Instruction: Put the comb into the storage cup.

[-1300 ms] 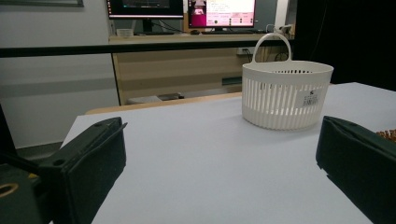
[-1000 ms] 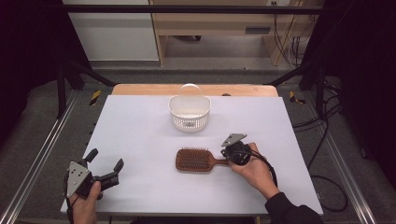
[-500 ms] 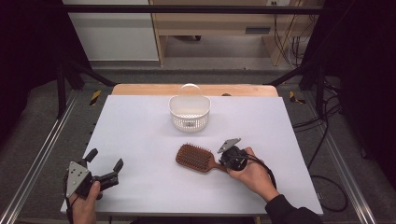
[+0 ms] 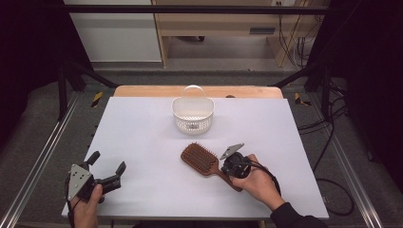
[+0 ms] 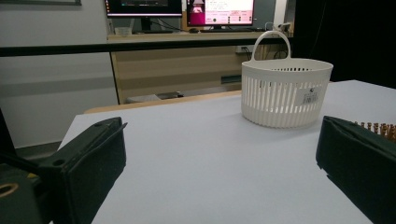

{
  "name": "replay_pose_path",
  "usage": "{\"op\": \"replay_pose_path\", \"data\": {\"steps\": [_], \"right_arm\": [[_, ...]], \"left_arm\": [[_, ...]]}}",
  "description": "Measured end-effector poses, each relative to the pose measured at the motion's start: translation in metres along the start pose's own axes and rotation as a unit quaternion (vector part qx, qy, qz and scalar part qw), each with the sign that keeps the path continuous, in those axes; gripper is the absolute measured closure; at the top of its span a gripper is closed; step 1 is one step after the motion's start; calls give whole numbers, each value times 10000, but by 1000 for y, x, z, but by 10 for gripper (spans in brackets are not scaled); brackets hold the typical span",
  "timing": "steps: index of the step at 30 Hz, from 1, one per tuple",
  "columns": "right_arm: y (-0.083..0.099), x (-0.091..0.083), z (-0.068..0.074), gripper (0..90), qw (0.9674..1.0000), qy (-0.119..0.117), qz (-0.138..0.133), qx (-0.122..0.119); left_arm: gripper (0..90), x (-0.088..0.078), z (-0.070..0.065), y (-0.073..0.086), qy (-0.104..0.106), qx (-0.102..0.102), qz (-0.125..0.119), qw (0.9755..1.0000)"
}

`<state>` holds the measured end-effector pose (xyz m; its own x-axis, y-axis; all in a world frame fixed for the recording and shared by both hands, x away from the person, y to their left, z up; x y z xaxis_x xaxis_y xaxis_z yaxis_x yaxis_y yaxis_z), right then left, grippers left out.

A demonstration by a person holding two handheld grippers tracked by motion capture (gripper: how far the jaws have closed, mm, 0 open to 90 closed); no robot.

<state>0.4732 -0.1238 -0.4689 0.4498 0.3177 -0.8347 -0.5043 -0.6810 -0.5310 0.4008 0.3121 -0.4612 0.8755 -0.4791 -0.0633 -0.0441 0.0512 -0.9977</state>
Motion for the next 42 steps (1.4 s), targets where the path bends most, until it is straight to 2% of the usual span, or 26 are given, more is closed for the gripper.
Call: {"op": "replay_pose_path", "data": {"steps": [14,21,26,33,39,40,41,42], "right_arm": [[0,-3,-3,900,10000,12,30,63],[2,-3,0,900,9999,-55,98,69],[2,-5,-2,900,9999,-8,59,122],[0,-10,1,900,9999,-95,27,122],[-2,-14,3,851,9997,-147,-56,161],[-2,-15,3,831,9997,-162,-60,182],[-4,-16,3,762,9996,-164,-67,230],[-4,-16,3,762,9996,-164,-67,230]], "left_arm": [[17,0,1,0,-8,-24,-9,10000],[17,-1,2,0,-6,-26,-7,10000],[17,-1,2,0,-2,-24,-7,10000],[17,-1,2,0,-4,-23,2,10000],[17,-1,2,0,-6,-24,-2,10000],[17,-1,2,1,-6,-23,2,10000],[17,-1,2,1,-3,-15,12,10000],[17,-1,2,1,-3,-15,12,10000]]}}
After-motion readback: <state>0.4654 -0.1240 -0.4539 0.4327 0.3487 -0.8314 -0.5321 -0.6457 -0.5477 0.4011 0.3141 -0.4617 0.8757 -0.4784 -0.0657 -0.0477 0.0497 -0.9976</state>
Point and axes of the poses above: each handheld gripper's, and its own axes: x roughly forward along the jaws, y roughly out of its underside, z roughly to its left, the point moved 1 cm from there along x, roughly forward along the jaws, and after that the axes turned 7 degrees about y, right-handed, at the moved point
